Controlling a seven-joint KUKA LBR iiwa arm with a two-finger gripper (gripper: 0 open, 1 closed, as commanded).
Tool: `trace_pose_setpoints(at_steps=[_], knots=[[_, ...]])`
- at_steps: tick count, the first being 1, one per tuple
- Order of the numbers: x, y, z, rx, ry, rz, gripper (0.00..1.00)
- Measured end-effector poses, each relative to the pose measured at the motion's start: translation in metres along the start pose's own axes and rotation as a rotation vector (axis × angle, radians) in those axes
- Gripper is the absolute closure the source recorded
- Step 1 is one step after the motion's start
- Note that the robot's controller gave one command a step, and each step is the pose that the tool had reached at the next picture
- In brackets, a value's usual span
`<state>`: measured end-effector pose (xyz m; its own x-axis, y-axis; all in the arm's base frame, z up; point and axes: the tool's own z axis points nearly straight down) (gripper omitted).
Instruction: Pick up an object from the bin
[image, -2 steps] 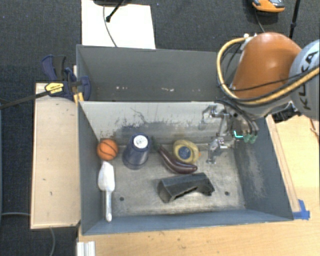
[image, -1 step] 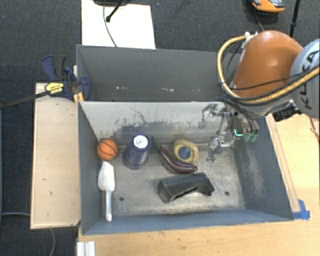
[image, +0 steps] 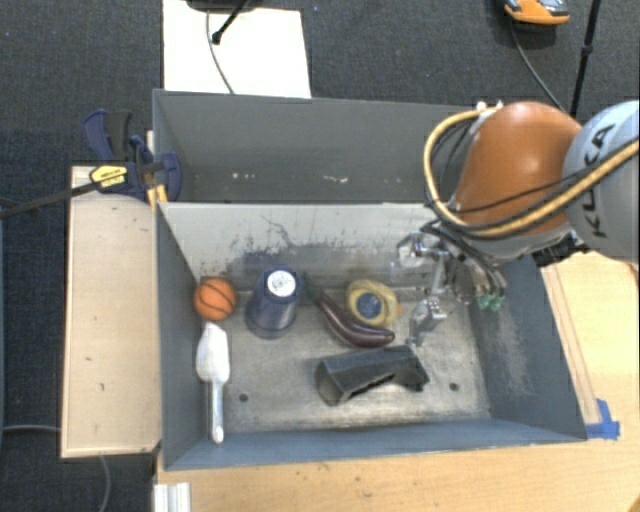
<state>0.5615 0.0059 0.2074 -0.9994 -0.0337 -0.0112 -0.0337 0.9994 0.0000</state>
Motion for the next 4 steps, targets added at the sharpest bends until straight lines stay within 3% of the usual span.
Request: trace_pose_setpoints(at_steps=[2, 3, 4], knots=[[-0.011, 0.005, 0.081, -0.001, 0.007, 0.047, 0.00], [-0.015, 0.004, 0.122, -0.001, 0.009, 0.131, 1.00], [-0.015, 0.004, 0.122, -0.001, 0.009, 0.131, 1.00]])
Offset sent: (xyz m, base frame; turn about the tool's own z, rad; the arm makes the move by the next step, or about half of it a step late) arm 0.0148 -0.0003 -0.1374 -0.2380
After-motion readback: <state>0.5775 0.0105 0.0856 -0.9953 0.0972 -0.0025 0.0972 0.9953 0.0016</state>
